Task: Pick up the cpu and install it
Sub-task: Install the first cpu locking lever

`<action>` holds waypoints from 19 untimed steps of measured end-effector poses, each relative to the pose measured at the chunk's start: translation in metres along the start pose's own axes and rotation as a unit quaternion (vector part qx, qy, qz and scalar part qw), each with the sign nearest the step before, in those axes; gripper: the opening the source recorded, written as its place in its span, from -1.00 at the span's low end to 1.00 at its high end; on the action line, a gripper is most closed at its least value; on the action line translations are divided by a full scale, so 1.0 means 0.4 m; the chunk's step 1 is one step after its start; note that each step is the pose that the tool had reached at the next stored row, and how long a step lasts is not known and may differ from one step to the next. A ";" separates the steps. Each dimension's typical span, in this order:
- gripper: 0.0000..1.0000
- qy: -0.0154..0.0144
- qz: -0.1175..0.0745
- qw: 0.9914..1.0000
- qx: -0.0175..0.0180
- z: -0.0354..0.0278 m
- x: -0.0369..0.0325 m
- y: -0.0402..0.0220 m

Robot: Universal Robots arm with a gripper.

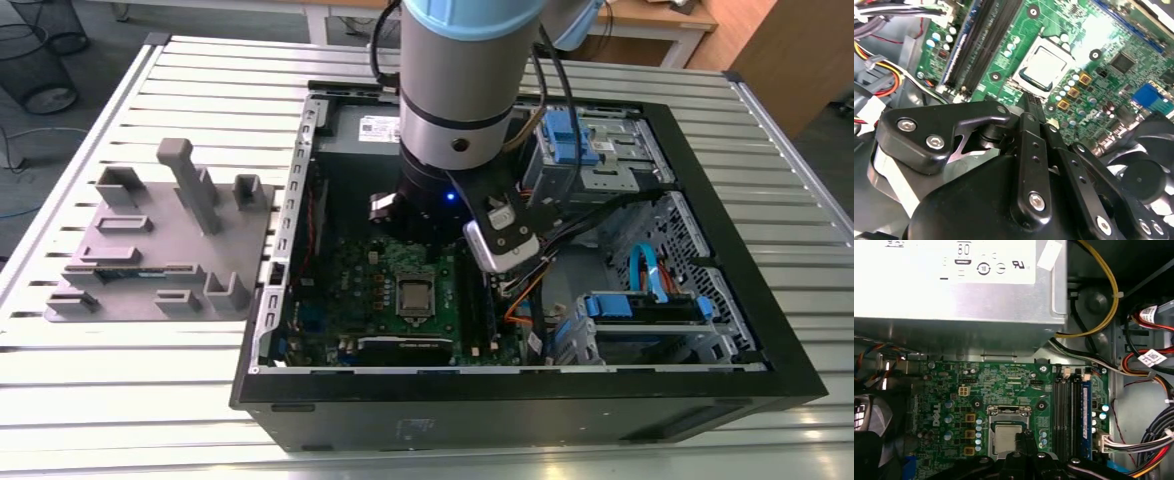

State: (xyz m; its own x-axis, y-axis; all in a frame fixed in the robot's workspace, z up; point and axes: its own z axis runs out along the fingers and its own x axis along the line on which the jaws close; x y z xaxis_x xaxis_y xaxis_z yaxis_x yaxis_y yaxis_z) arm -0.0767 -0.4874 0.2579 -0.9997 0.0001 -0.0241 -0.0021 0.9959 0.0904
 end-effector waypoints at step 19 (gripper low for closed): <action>-0.79 0.004 -0.048 0.999 -0.001 0.008 -0.042 0.010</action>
State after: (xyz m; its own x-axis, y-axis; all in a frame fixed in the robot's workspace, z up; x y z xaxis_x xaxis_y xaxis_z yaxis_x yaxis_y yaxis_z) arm -0.0600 -0.4833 0.2555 -0.9951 -0.0961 -0.0247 -0.0980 0.9911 0.0903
